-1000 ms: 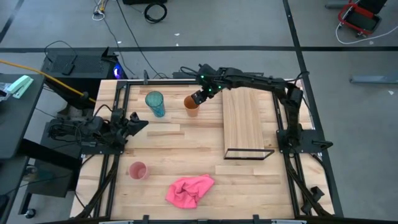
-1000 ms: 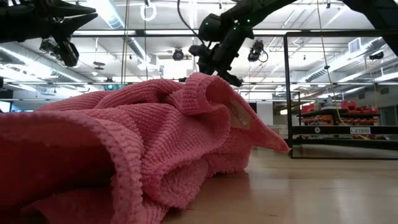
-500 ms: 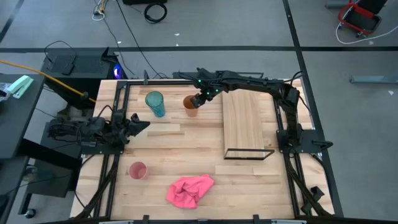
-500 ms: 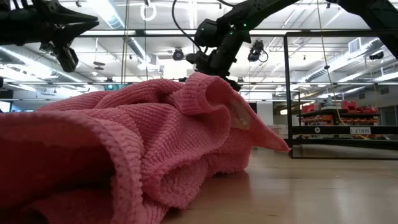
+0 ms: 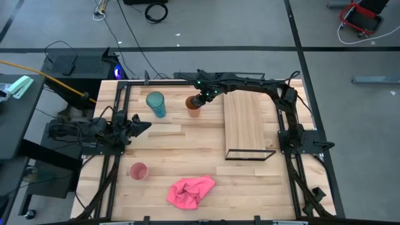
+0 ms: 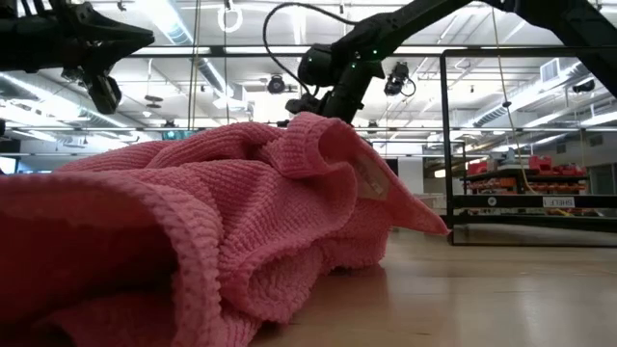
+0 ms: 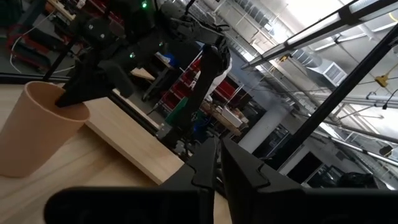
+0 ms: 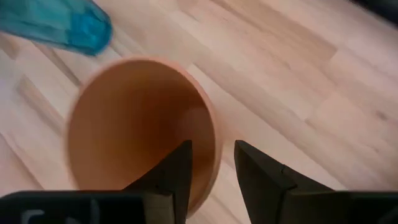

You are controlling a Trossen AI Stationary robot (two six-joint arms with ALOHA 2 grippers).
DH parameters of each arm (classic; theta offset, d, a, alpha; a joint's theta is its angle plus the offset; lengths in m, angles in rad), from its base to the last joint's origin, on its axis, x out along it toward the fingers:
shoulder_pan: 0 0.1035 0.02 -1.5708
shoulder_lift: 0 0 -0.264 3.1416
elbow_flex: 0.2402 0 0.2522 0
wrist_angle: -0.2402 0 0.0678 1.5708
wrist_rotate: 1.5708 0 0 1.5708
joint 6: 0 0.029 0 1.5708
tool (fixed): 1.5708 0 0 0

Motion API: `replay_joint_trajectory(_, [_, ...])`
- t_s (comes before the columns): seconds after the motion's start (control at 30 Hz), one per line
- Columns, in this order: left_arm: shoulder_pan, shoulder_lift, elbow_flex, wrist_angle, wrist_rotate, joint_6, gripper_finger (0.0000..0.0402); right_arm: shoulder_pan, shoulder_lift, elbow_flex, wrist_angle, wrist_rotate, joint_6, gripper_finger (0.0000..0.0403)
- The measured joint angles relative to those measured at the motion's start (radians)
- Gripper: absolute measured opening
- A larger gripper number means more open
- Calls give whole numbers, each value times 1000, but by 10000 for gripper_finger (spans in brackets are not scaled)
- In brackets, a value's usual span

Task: Stack small to large cups/mugs on shelf
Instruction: Move the orange cup to the bottom right of the table

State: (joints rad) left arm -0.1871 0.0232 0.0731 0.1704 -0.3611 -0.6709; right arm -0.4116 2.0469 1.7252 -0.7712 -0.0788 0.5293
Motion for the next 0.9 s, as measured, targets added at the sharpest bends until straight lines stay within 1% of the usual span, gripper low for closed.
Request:
replay_joint_trajectory(0.2, [0,10,0,-15,1,-17,24,2,6,0,10,0,3,124])
replay_joint_trajectory(0.3, [0,16,0,-18,1,-21,21,2,6,0,9,0,3,114])
replay_joint_trajectory(0.4, [0,16,0,-20,1,-19,22,2,6,0,10,-1,-3,90])
replay_joint_trajectory(0.6, [0,16,0,-24,1,-16,24,2,6,0,12,-1,-28,17])
replay_joint_trajectory(0.63, [0,16,0,-26,1,-16,22,3,6,0,14,0,-38,12])
replay_joint_trajectory(0.8, [0,16,0,-25,-1,-14,16,23,-9,-1,5,-1,-53,11])
replay_joint_trajectory(0.9, [0,16,0,-25,-2,-14,18,47,-58,0,-27,1,-72,7])
